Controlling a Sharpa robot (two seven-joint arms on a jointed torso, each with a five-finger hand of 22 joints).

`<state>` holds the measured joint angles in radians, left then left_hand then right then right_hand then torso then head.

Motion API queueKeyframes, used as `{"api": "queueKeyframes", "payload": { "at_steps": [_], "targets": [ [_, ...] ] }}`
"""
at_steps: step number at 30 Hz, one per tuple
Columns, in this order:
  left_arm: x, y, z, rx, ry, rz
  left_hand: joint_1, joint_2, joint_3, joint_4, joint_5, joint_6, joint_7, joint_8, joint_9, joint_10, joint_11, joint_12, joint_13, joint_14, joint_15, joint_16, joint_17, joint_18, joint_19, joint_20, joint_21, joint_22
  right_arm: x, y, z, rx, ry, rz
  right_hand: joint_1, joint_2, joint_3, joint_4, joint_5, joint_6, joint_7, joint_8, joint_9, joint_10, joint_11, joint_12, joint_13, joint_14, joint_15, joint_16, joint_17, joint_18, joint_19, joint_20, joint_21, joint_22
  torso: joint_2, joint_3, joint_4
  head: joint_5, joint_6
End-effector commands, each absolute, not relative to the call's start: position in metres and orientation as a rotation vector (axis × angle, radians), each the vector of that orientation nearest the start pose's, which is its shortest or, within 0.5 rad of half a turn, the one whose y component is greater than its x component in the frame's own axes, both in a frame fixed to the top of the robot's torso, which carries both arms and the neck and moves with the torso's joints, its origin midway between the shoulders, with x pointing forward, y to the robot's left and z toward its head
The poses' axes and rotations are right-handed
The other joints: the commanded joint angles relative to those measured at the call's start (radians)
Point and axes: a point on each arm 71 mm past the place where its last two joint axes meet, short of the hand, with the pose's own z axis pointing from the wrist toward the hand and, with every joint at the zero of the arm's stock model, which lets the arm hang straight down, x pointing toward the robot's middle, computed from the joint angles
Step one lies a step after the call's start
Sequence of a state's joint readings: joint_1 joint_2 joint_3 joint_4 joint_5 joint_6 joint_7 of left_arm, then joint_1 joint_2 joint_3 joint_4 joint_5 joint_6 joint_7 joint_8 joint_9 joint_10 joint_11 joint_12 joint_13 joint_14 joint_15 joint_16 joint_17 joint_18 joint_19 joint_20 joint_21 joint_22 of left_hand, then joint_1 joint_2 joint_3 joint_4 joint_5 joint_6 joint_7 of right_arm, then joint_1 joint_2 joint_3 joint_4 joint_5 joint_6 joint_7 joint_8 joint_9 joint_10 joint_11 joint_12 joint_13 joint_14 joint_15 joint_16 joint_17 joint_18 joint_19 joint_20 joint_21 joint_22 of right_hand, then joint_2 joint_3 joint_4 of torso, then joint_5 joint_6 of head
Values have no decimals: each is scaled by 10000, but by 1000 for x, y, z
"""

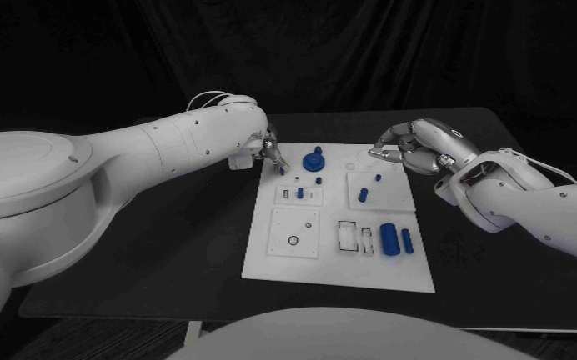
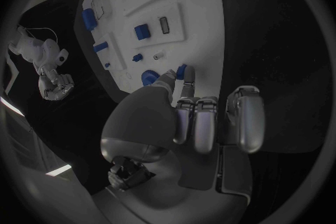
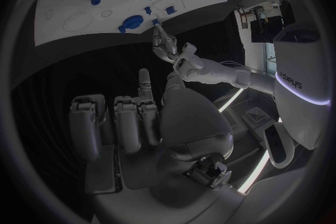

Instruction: Assemble the parts on the task board

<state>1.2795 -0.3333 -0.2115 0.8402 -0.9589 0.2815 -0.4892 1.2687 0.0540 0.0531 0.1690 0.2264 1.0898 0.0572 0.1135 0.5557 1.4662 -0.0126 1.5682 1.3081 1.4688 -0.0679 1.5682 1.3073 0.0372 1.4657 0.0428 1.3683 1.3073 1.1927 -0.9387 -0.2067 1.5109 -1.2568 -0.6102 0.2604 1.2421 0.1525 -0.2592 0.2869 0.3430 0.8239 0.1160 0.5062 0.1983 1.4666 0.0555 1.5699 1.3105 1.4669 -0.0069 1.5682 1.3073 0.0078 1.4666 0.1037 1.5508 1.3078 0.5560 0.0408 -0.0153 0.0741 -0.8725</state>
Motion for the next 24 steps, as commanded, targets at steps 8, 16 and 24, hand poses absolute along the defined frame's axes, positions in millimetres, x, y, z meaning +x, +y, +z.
{"api": "queueKeyframes", "payload": {
  "at_steps": [8, 16, 24],
  "targets": [
    [565, 150, -264, -1831, 24505, -2397, 101, -14, 122, -205, 551, -26, -97, 282, 430, 1046, -149, 26, 2627, 1020, -110, 26, 2635, 57, 391, -105, -45, 2067, 453, -246, -221, -1141, 14953, 8417, -2, 74, -74, -4, -40, -19, 35, -45, -17, 1042, -51, 9, 2603, 1039, -29, 26, 2635, 3, 853, -31, -35, 2525, 5, 2, -7, 19, -2],
    [566, 150, -264, -1801, 24529, -2441, 58, -55, 326, -353, 1192, -153, -160, 545, 1026, 1046, -205, 26, 2627, 1020, -160, 26, 2635, 57, 388, -148, -55, 2067, 453, -246, -221, -1139, 14984, 8414, -2, 74, -74, -4, -40, -19, 35, -45, -17, 1042, -51, 9, 2603, 1039, -29, 26, 2635, 3, 853, -31, -35, 2525, -6, -6, -10, 16, -2],
    [566, 149, -264, -1762, 24525, -2536, 34, -165, 760, -566, 2087, -367, -194, 798, 1729, 1046, -236, 26, 2627, 1020, -188, 26, 2635, 57, 384, -178, -64, 2067, 453, -245, -222, -1127, 15029, 8404, -3, 81, -77, -1, -42, -7, 33, -41, -16, 1042, -52, 9, 2603, 1039, -29, 26, 2635, 3, 851, -30, -37, 2524, 0, -8, -5, 2, -2]
  ]
}}
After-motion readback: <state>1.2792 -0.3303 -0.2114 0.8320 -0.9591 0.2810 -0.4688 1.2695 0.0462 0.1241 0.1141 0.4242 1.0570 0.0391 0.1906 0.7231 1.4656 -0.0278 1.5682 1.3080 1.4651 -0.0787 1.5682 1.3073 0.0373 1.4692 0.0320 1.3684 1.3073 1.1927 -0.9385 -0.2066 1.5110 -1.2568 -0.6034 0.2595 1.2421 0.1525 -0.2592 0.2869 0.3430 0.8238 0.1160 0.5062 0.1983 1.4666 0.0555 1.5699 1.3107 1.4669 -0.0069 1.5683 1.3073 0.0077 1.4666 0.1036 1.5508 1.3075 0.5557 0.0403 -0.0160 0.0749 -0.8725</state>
